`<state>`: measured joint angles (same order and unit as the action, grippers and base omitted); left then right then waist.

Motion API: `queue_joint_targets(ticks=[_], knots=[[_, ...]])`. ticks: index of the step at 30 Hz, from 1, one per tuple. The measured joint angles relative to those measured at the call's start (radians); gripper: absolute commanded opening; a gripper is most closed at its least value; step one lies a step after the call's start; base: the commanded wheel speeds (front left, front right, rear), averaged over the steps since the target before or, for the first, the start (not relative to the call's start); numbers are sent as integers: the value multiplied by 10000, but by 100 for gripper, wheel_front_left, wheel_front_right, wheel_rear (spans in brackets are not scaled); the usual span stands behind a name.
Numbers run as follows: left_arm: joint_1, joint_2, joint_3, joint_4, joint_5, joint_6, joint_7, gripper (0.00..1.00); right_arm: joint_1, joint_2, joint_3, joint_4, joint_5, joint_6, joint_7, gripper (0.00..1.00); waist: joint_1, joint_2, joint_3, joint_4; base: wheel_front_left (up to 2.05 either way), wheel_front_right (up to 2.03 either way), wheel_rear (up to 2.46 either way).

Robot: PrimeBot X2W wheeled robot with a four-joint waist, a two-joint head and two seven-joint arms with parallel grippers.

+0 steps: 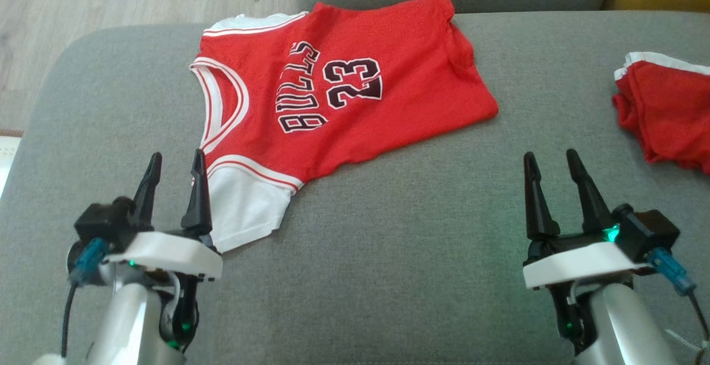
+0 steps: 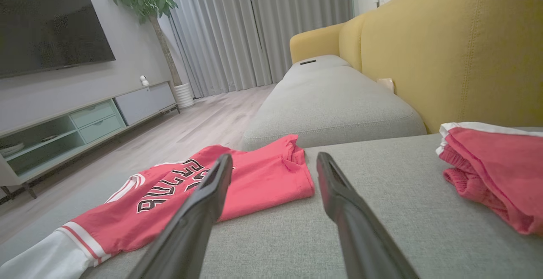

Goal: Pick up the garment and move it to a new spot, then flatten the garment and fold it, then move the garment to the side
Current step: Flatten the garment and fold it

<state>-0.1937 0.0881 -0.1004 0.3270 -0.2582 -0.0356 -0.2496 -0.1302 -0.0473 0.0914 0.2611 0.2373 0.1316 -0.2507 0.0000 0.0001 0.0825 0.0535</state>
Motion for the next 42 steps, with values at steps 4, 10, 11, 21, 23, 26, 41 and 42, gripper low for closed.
queue_joint_targets(ticks=[4, 10, 11, 21, 23, 26, 41, 42], knots=[[388, -224, 148, -447, 19, -105, -2, 100, -7, 0, -138, 117, -84, 0, 4, 100, 0, 0, 126, 124, 0, 0, 0], [503, -345, 12, -571, 123, -330, 0, 100, -368, 4, -662, 800, -506, 0, 602, 100, 0, 0, 456, 424, 0, 0, 0], [475, -357, -40, -579, 123, -351, -2, 100, -574, 2, -800, 1011, -585, 0, 767, 100, 0, 0, 525, 487, 0, 0, 0], [13, -458, -646, -564, 44, -437, -2, 100, -3444, -290, -2326, 3741, -686, 0, 2452, 100, 1, 0, 1275, 1348, 0, 0, 0], [-100, -458, -823, -564, -86, -431, -2, 100, -3901, -405, -2439, 4307, -690, 0, 2683, 100, 1, 0, 1400, 1523, 0, 0, 0], [-171, -470, -976, -566, -194, -385, -4, 100, -4428, -679, -2522, 5068, -725, 0, 2882, 100, 1, 0, 1546, 1768, 0, 0, 0], [-552, -481, -1409, -476, -454, -171, -44, 100, -6102, -1388, -1011, 7256, -437, 0, 3001, 0, 1, 0, 2062, 2154, 0, 0, 0], [-562, -485, -1427, -466, -454, -169, -44, 100, -6146, -1429, -869, 7294, -337, 0, 2926, 0, 1, 0, 2059, 2140, 0, 0, 0]])
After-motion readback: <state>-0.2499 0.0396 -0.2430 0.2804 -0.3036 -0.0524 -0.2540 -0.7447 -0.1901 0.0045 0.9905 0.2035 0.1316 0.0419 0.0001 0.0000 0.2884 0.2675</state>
